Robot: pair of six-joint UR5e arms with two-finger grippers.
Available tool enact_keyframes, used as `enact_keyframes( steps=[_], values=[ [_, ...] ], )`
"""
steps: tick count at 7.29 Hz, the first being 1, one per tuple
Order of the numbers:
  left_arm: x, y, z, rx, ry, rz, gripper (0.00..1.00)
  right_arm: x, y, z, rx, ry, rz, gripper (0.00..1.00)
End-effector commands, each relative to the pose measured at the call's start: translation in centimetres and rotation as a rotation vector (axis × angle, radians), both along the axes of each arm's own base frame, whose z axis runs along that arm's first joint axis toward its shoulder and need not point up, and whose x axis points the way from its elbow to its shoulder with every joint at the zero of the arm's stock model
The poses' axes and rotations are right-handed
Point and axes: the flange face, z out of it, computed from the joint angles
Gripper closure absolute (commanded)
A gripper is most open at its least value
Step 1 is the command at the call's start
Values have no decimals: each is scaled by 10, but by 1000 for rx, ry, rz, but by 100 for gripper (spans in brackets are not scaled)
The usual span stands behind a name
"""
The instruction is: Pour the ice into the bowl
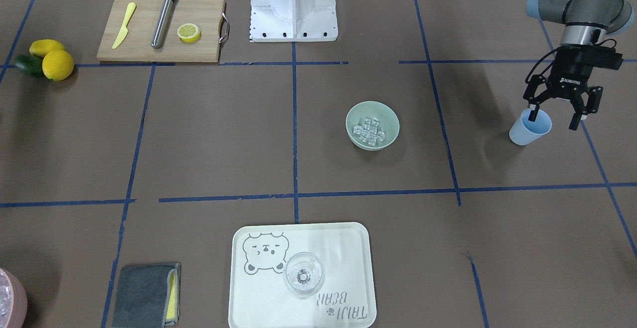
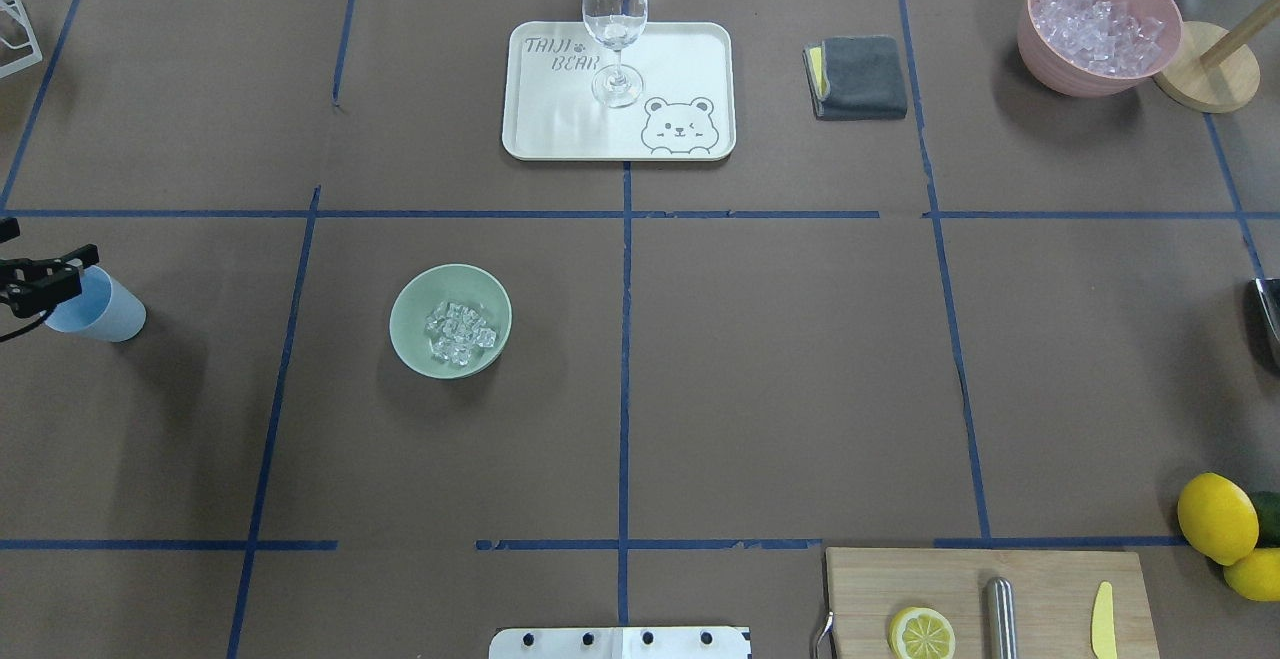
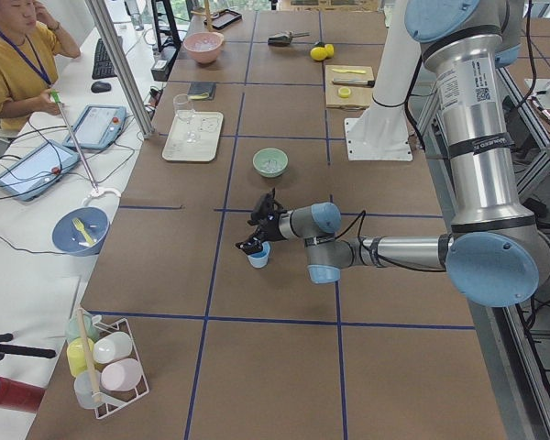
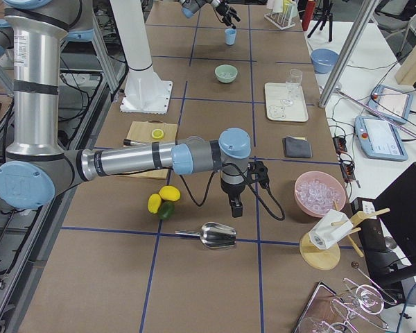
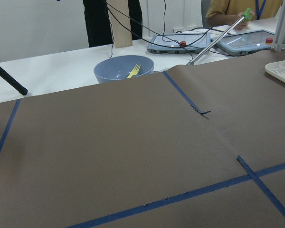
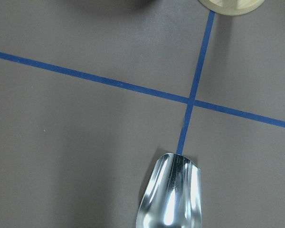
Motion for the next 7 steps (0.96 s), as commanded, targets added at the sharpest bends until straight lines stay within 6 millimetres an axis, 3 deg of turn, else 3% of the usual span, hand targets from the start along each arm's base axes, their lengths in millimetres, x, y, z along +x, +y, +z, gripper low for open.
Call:
enact_keyframes(
  steps=[1, 2, 3, 5, 7],
  values=[
    [-87, -34, -15, -5, -194, 98, 0, 1, 1, 1, -1, 0, 2, 0],
    [-115, -49, -26, -12, -284, 137, 0, 2, 1, 1, -1, 0, 4, 0],
    [-160, -75, -32, -25, -404, 145, 0, 2, 1, 1, 0, 1, 3, 0],
    [-247, -120, -48, -246, -413, 181, 0, 2, 1, 1, 0, 1, 3, 0],
    [-262, -141, -34, -483, -480, 304, 0, 2, 1, -2, 4, -3, 3, 0]
  ],
)
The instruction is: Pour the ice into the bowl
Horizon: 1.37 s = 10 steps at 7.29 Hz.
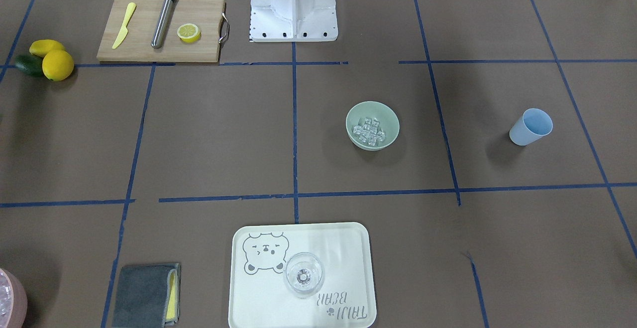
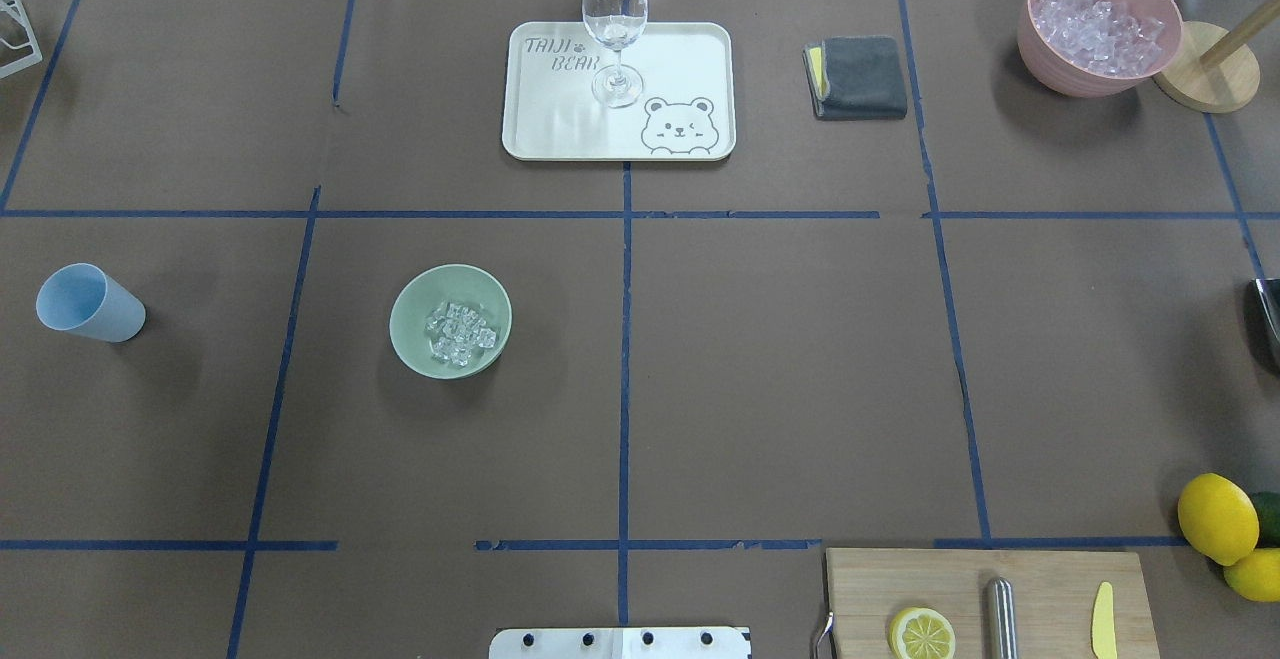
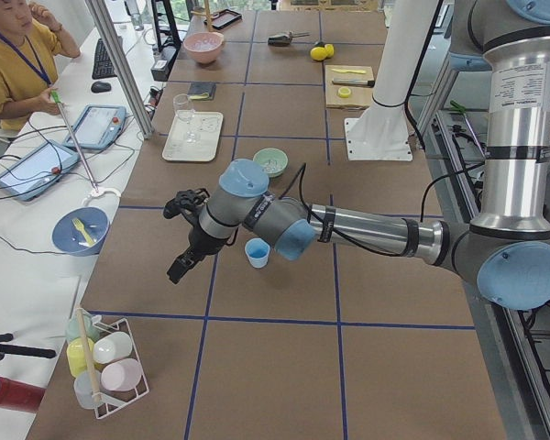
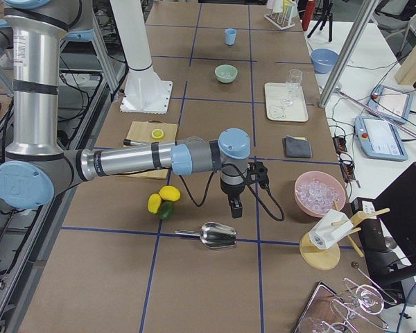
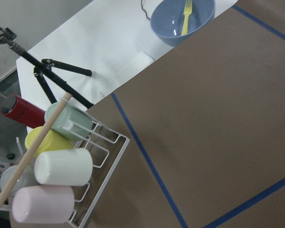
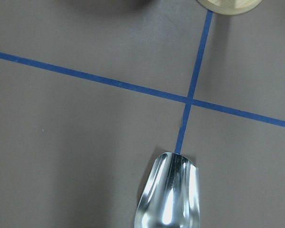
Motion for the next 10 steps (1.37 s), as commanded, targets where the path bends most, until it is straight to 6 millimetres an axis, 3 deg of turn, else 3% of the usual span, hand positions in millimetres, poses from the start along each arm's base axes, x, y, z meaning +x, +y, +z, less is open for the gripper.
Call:
enact_keyframes(
  steps=[1, 2, 3, 4, 5, 6, 7, 8, 9, 10],
  values=[
    [-25, -20, 4, -322, -13, 28, 0, -1, -1, -9, 15, -12, 0, 0],
    [-57, 2, 24, -389, 46, -32, 0, -1, 0, -21, 36, -17, 0, 0],
    [-66, 31, 43, -421, 216, -38, 0, -3, 1, -33, 46, -33, -3, 0],
    [-64, 56, 58, -445, 264, -39, 0, -8, 0, -52, 61, -82, 2, 0],
    [-64, 58, 61, -453, 265, -39, 0, -27, 4, -82, 81, -101, -4, 0],
    [-64, 58, 60, -450, 263, -39, 0, -72, 11, -128, 92, -132, -28, 0],
    [-64, 57, 58, -445, 264, -39, 0, -112, -2, -174, 55, -183, 8, 0],
    [-63, 56, 57, -444, 263, -37, 0, -176, -11, -226, 44, -232, -25, 0],
    [-64, 56, 56, -442, 266, -38, 0, -239, -9, -283, 43, -275, -46, 0],
    [-63, 57, 57, -445, 272, -38, 0, -292, 2, -326, 18, -280, 17, 0]
  ],
)
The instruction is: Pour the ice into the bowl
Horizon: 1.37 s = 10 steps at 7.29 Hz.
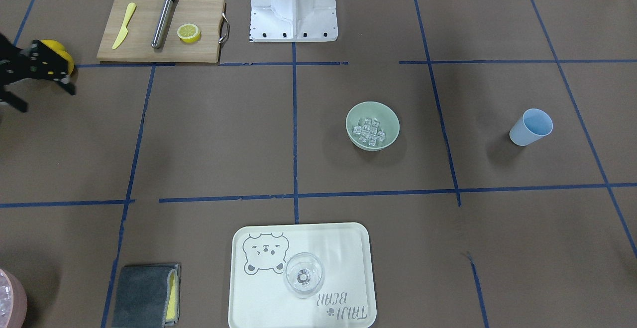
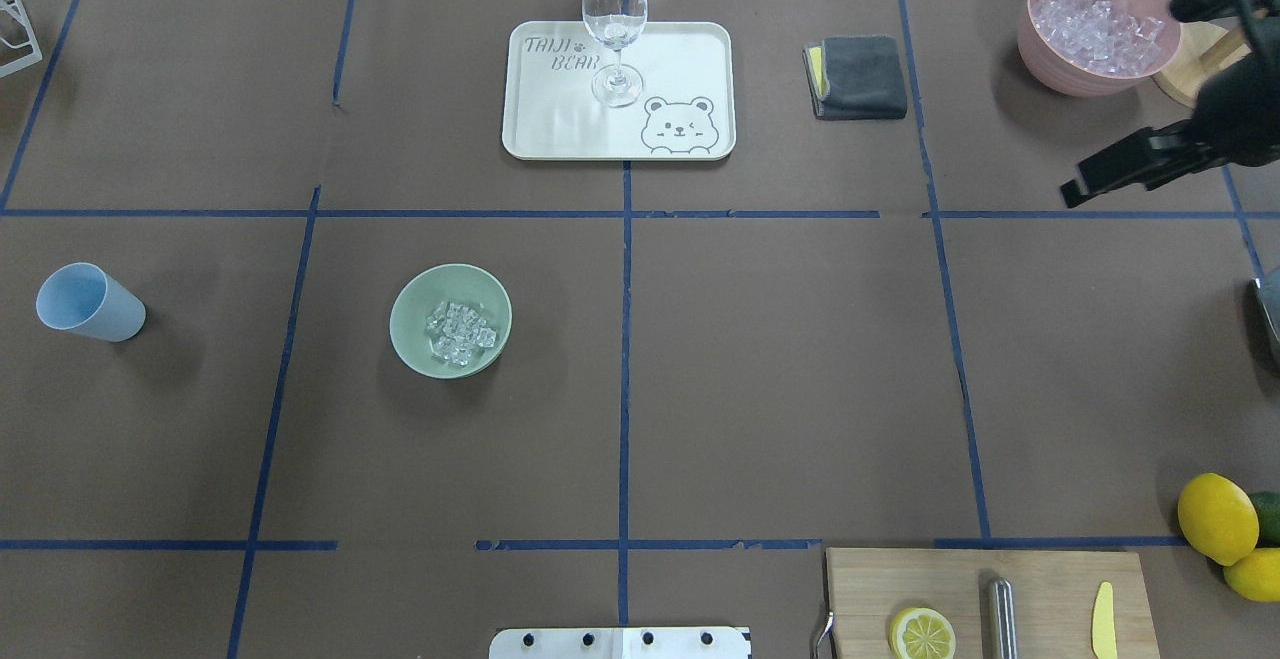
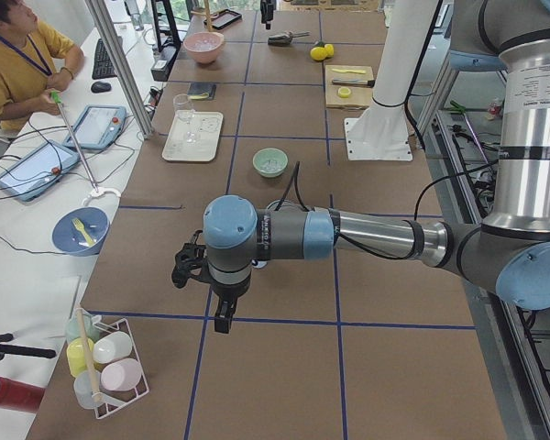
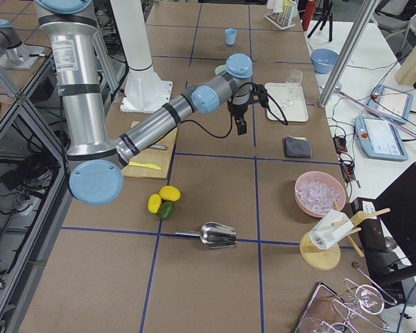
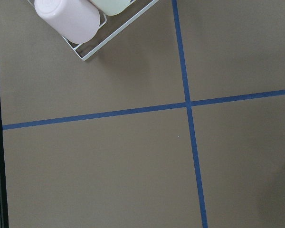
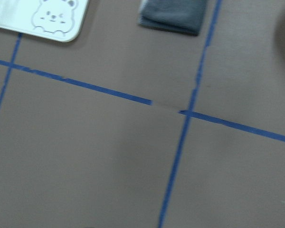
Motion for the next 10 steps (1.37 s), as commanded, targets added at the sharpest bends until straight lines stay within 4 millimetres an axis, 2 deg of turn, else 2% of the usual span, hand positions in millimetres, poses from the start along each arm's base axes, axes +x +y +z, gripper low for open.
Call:
enact_keyframes(
  steps=[1, 2, 4, 5, 7, 8, 9, 10],
  values=[
    [1, 0, 1, -3, 7, 0, 0, -139, 41, -95, -6, -3, 102, 0],
    [0, 0, 0, -1, 8, -1, 0, -191, 69, -114, 24, 22, 115, 0],
    [1, 0, -3, 8, 10, 1, 0, -263, 93, -170, -33, 52, 158, 0],
    [4, 0, 0, 3, 41, 2, 0, -299, 110, -183, -24, 63, 197, 0],
    [13, 4, 13, 21, 57, 14, 0, -340, 121, -207, -76, 52, 206, 0],
    [24, 3, 18, 24, 59, 37, 0, -351, 126, -216, -88, 47, 202, 0],
    [30, 1, 16, 28, 58, 50, 0, -372, 122, -231, -116, 52, 215, 2],
    [30, 1, 15, 35, 57, 52, 0, -401, 111, -251, -127, 73, 220, 4]
  ],
)
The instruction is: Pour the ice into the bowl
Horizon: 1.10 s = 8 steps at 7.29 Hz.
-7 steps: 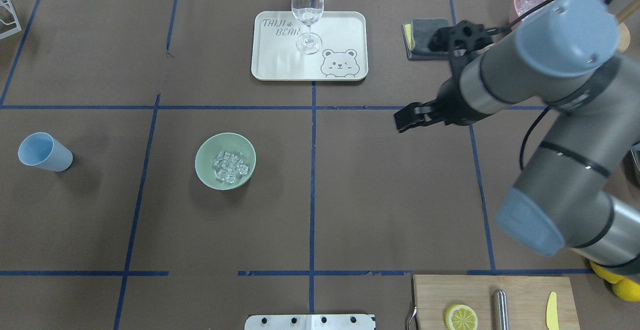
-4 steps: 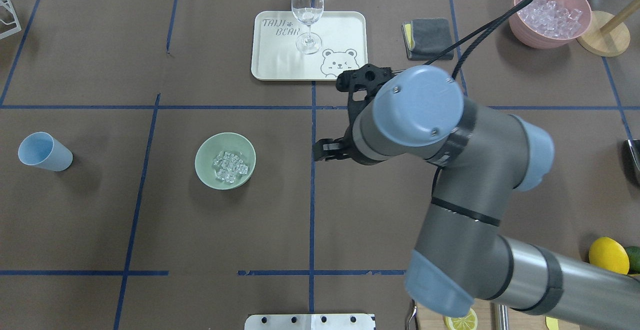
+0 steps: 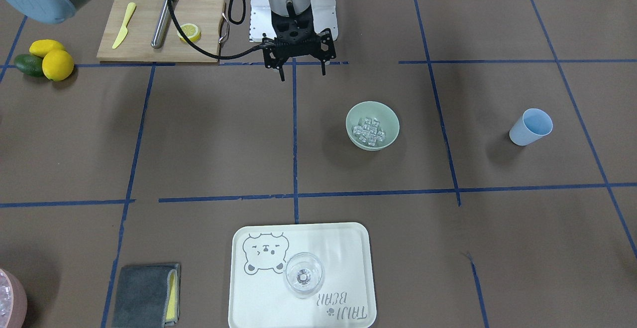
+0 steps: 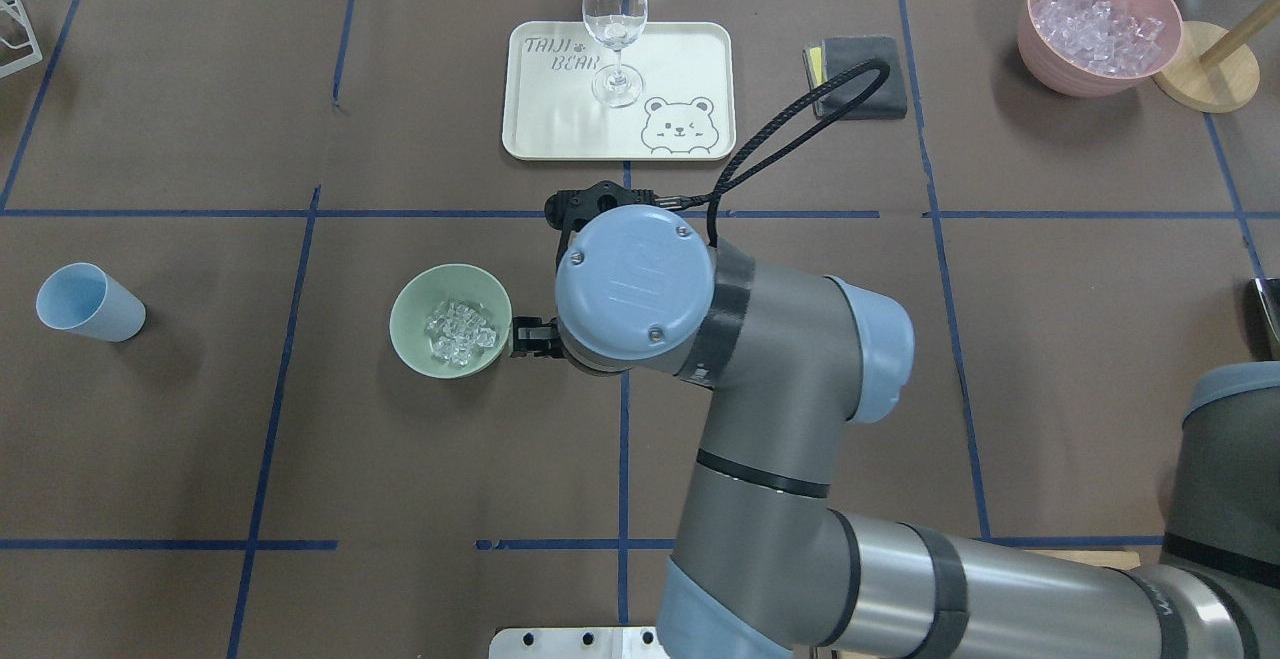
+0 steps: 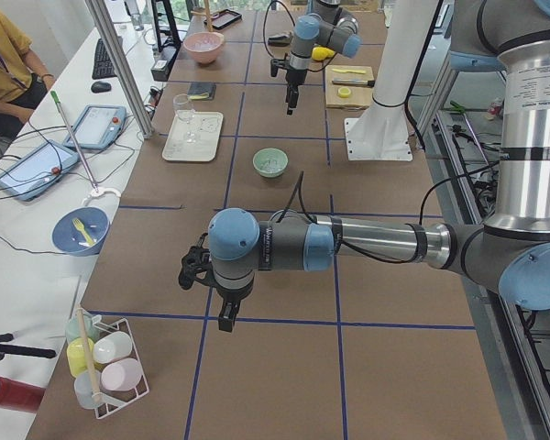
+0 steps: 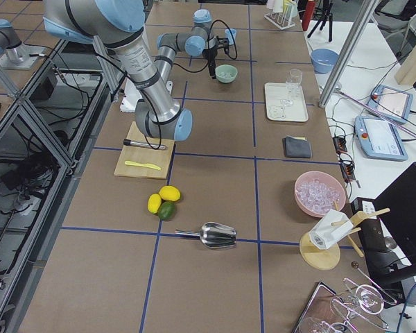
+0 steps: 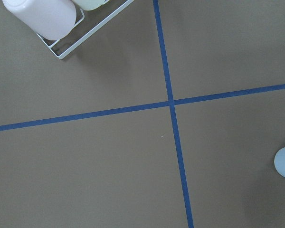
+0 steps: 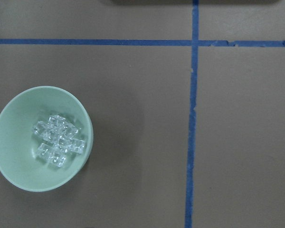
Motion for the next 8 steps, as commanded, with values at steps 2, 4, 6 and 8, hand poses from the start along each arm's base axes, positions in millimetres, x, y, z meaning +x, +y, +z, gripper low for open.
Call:
enact_keyframes(
  steps=[2, 4, 6, 8],
  values=[
    [4, -2, -3, 13, -1, 12, 0, -70, -30, -27, -21, 15, 17, 8],
    [5, -2, -4, 18, -1, 14, 0, -105, -64, -25, -34, 59, 35, 10],
    [5, -2, -5, 19, -2, 14, 0, -123, -73, -10, -43, 85, 30, 23],
    [5, -3, -6, 36, -5, 14, 0, -141, -79, 10, -46, 82, 26, 28]
  ],
)
